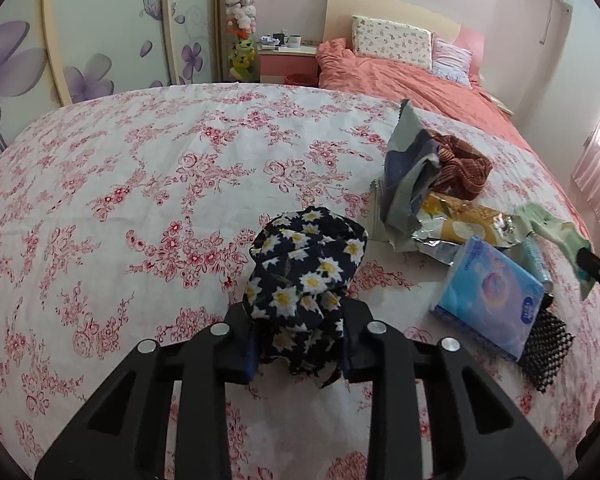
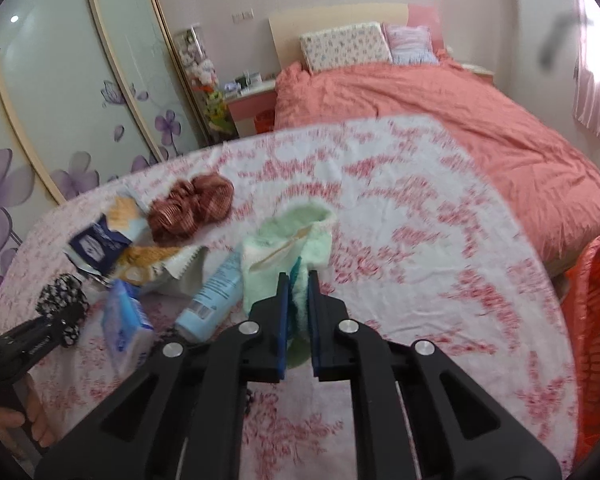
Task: Collect trash
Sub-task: 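Carry the floral cloth and green sock over the red basket and open both tools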
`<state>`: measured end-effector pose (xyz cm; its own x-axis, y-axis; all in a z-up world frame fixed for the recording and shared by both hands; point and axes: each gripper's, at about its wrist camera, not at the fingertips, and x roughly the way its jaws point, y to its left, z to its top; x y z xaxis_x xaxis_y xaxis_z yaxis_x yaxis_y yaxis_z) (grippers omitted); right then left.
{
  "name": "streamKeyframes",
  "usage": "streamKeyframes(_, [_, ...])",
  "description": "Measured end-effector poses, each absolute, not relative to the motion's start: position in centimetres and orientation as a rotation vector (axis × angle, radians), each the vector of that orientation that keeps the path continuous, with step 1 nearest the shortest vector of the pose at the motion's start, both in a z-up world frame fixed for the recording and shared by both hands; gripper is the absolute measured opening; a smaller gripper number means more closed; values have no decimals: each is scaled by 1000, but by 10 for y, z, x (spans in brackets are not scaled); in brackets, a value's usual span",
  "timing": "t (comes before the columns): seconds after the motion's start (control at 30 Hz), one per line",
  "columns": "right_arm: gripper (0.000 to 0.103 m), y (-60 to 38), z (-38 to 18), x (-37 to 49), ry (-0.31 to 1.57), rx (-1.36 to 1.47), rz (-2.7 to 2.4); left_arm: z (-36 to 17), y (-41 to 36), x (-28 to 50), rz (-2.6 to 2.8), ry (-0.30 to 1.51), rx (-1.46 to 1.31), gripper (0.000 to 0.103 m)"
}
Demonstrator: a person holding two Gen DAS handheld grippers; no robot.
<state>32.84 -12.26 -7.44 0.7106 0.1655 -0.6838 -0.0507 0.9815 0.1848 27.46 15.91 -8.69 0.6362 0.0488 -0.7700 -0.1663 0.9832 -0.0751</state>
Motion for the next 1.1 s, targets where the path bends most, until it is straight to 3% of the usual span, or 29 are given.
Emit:
streamKeyframes(0.47, [10, -160, -13, 265, 614, 185, 85, -30, 116, 243, 27, 769, -112, 29])
streamKeyframes(1.1, [10, -267, 36, 166, 453, 257, -84, 20, -55, 220, -359, 694, -23, 29])
